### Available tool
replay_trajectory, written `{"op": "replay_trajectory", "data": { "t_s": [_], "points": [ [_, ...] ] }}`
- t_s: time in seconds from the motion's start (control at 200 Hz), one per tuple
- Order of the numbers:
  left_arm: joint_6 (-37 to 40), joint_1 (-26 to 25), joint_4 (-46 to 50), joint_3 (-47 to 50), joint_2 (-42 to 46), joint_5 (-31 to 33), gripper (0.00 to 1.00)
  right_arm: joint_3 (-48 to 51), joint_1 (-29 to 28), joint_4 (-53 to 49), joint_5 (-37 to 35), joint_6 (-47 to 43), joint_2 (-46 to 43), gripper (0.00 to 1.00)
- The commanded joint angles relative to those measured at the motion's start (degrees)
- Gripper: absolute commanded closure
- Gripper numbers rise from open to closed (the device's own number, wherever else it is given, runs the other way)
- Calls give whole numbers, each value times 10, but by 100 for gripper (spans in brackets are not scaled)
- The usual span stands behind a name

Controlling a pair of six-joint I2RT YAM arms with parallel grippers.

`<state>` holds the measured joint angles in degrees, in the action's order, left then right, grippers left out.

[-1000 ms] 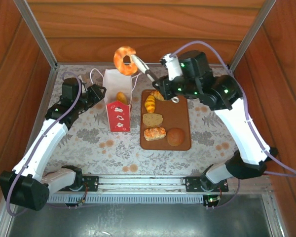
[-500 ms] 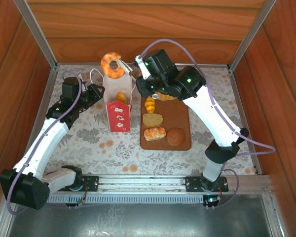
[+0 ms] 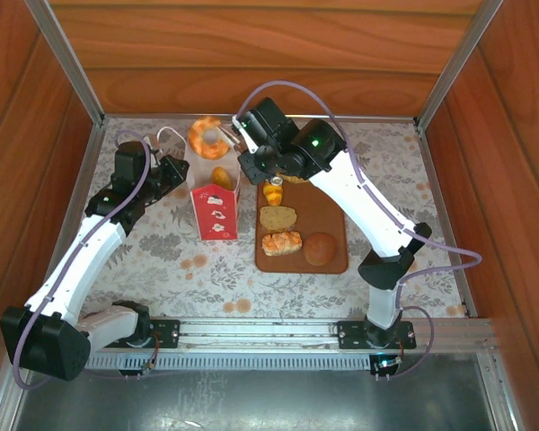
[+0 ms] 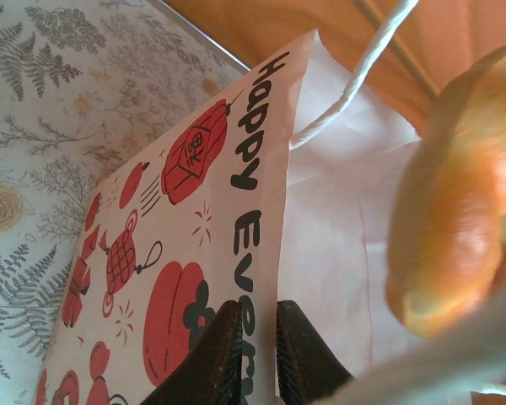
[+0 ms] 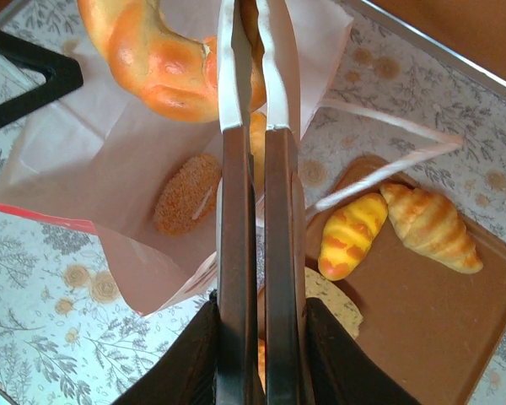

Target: Place the fake bread into the paper bag

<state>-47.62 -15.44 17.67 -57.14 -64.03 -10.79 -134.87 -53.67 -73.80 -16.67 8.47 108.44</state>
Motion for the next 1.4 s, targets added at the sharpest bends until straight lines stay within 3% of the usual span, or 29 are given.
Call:
{"op": "replay_trajectory", "data": {
  "t_s": [0.0, 0.585, 1.104, 1.394],
  "points": [
    [5, -1, -4, 9, -1, 3, 87, -16, -6, -8, -15, -5, 6, 74],
    [3, -1, -5, 15, 8, 12, 91, -15, -6, -29, -19, 0, 27, 70],
    [3, -1, -4, 19, 14, 11, 91, -14, -6, -29, -27, 9, 20, 51],
    [2, -1, -6, 21, 19, 11, 91, -5, -6, -17, -25, 11, 4, 52]
  ]
}}
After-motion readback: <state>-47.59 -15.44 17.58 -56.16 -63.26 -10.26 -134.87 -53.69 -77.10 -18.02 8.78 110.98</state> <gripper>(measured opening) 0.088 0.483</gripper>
